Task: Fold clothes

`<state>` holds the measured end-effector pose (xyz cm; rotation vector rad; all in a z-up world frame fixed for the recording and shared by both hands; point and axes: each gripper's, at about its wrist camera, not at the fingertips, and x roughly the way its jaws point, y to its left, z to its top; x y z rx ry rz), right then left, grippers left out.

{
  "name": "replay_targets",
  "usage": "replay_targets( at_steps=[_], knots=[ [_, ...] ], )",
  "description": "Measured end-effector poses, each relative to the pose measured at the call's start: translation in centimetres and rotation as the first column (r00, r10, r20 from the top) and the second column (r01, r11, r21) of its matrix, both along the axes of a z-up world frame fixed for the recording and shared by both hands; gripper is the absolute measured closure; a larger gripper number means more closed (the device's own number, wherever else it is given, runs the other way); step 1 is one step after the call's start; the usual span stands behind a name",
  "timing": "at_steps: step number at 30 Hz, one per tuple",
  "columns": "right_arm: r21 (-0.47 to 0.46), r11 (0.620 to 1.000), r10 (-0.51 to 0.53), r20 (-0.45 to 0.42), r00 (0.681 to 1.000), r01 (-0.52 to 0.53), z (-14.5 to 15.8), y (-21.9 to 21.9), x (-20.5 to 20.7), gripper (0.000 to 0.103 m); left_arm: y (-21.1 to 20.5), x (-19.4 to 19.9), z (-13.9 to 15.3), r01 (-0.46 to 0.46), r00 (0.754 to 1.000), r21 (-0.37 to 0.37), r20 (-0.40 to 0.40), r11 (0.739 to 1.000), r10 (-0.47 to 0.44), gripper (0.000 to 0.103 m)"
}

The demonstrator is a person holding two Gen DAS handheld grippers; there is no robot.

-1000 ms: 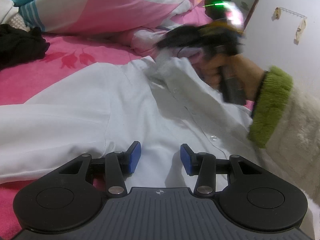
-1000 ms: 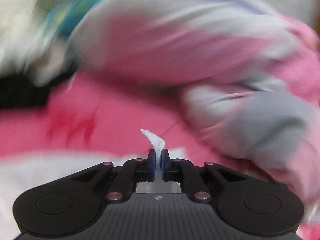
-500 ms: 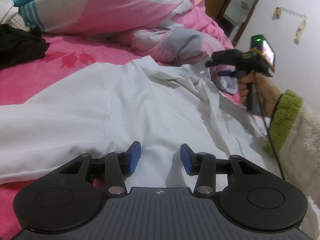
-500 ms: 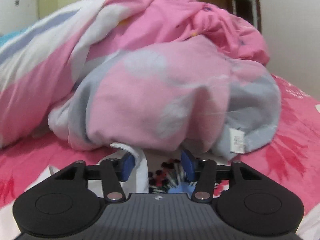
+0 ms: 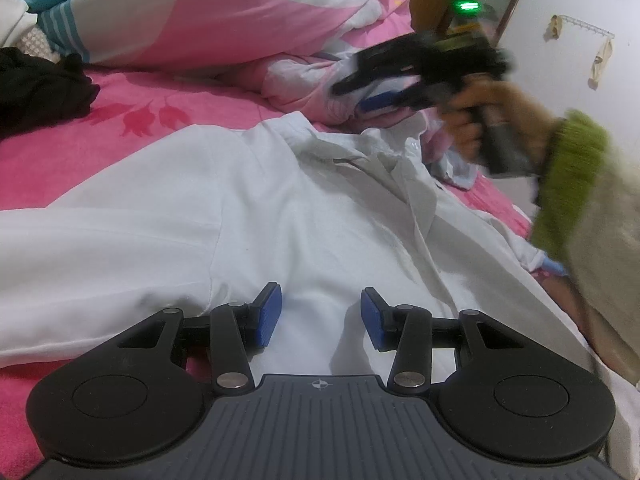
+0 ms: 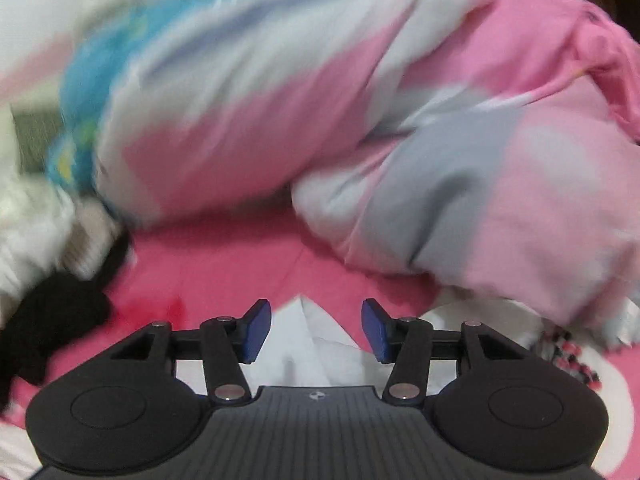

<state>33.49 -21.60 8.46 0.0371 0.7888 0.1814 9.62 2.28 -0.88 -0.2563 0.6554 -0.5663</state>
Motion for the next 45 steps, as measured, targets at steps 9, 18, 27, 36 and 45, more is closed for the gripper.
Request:
replay_targets(
  at_steps=[9, 18, 27, 36, 45],
  knots=[
    [0.204, 0.977, -0.012, -0.204, 0.979, 0.054, -2.1, 1.6, 5.4, 0.050, 0.0, 0.0, -0.1, 0.003, 1.000, -0.001, 0.000, 1.000, -0.003, 0.058],
    [0.106, 0.993, -0.024, -0.261, 0.965, 0.053, -4.5, 4.1, 6.6, 0.089, -0.1, -0.2, -0.1, 0.002, 1.000, -0.001, 0.002, 1.000, -0.002, 0.058],
    [0.006, 0.971, 0.238, 0.104, 0.966, -0.240, -2.2, 8.5, 4.4, 0.100, -0.2, -0.4, 0.0, 0.002, 1.000, -0.001, 0.000, 1.000, -0.002, 0.058],
    [-0.113, 0.979, 0.180, 0.058, 0.982, -0.173, -4.9, 8.6, 6.5, 0.053, 0.1, -0.2, -0.1, 0.004, 1.000, -0.014, -0.005, 1.000, -0.004, 0.057],
    [0.068, 0.996, -0.075, 0.153, 0.985, 0.065, 3.3, -1.8, -3.1, 0.033, 0.0, -0.1, -0.2, 0.003, 1.000, -0.005, -0.002, 1.000, -0.003, 0.057]
  ],
)
